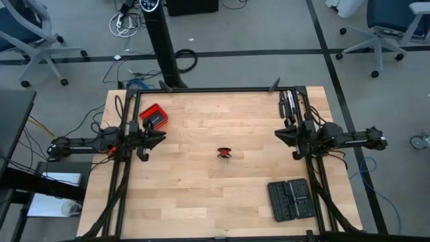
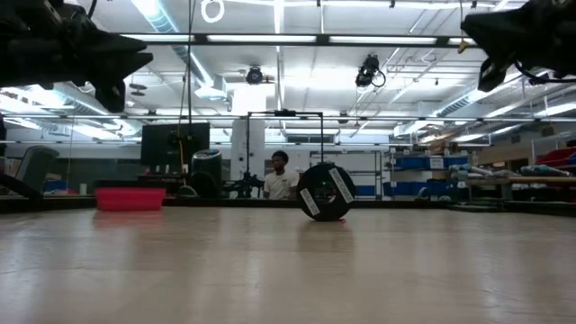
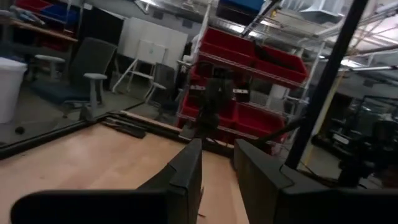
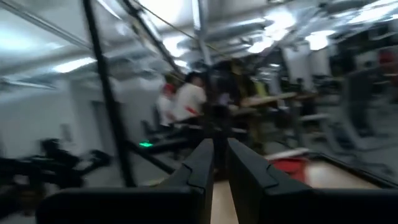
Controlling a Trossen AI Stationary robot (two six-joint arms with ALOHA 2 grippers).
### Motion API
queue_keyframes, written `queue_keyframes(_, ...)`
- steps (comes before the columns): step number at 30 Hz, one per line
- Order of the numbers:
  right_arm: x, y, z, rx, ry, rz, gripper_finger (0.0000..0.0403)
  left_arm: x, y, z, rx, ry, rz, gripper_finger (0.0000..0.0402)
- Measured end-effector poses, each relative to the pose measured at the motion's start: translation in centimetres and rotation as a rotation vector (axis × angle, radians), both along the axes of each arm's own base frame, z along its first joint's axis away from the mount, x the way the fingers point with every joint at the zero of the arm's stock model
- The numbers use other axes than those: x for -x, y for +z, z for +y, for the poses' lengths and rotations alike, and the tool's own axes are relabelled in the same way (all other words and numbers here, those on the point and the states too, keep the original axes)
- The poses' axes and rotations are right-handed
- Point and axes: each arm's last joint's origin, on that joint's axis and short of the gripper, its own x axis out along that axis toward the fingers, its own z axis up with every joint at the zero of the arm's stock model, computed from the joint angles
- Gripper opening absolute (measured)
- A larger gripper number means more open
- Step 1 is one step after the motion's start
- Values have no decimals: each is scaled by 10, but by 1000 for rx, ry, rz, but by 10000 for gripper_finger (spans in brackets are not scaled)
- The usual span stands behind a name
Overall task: Coil cords
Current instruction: Uncoil the wire to the spool
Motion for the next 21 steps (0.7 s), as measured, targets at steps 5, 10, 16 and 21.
queue_keyframes(5,-10,-9,-4,-36,-82,116,45,-3,-5,3,17,112,62,99)
queue_keyframes(10,-24,-16,-6,-50,-97,261,45,-9,-5,4,12,125,168,99)
queue_keyframes(16,-45,-8,-7,-71,-74,367,45,-13,2,2,-25,79,206,99)
queue_keyframes(21,-69,2,-6,-110,-31,429,45,-13,9,0,-33,3,184,99)
